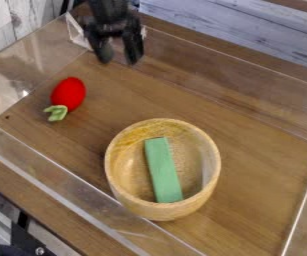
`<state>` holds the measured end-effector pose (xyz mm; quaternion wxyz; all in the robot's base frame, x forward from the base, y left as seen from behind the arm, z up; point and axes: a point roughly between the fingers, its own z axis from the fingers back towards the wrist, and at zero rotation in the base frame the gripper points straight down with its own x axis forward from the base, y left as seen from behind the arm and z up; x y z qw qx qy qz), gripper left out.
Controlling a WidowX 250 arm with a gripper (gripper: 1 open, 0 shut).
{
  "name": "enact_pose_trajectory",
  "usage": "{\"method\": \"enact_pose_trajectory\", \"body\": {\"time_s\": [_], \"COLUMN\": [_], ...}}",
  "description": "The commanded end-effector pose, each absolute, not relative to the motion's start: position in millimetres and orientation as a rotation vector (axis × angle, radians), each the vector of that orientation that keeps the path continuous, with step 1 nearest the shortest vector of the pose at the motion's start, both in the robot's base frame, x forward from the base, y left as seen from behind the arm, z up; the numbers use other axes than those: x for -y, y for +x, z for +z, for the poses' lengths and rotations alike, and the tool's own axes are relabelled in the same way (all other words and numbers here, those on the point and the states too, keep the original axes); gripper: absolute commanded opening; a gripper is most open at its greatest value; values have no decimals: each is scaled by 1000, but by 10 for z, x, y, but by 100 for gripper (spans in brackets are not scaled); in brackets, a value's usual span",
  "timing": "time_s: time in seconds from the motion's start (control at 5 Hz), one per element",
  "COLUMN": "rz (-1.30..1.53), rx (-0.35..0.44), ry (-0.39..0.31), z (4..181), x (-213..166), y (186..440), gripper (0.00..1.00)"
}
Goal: Move the red object to the left side of the table
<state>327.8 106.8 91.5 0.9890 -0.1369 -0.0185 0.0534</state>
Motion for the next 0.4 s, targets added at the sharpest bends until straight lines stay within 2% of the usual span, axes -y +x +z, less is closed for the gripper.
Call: {"method": "enact_pose_trajectory", "body": {"time_s": [0.0,0.2], "rz": [153,180], "rx": [99,95], "ry": [-244,-242], "z": [1253,1326], "x": [-1014,-1019], "y": [3301,3351], "gripper": [100,100]}}
